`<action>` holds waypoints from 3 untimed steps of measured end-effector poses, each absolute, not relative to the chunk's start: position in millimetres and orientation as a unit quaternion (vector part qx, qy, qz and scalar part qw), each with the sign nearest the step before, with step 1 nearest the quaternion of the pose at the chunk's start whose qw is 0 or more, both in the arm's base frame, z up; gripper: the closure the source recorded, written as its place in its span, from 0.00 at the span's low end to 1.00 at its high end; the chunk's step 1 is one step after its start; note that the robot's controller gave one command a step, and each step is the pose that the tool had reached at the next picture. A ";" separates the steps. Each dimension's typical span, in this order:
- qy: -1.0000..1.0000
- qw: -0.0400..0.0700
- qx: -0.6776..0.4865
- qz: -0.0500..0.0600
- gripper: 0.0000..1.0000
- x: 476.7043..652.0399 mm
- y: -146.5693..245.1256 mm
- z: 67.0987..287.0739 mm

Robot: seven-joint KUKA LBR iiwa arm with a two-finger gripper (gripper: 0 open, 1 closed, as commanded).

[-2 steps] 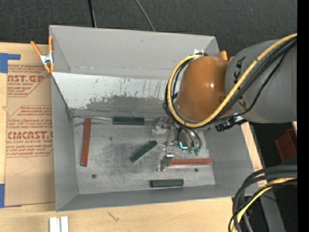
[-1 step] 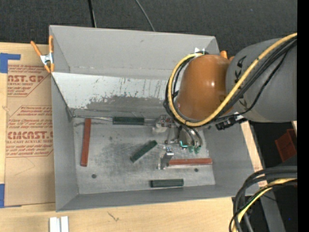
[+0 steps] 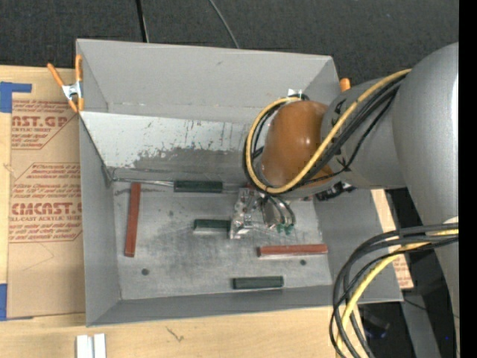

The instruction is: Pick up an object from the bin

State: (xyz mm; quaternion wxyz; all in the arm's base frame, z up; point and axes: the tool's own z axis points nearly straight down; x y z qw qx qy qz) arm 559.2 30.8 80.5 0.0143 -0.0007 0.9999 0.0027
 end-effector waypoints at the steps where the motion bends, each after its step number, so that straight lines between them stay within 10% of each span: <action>1: 1.000 0.014 -0.001 0.003 1.00 559.2 30.8 80.5; 2: 1.000 0.004 -0.027 0.000 1.00 550.9 14.2 276.2; 3: 1.000 0.002 -0.027 0.000 1.00 550.4 14.4 272.9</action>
Offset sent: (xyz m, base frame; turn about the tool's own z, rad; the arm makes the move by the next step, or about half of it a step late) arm -0.0096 -0.0169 0.1923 -0.0524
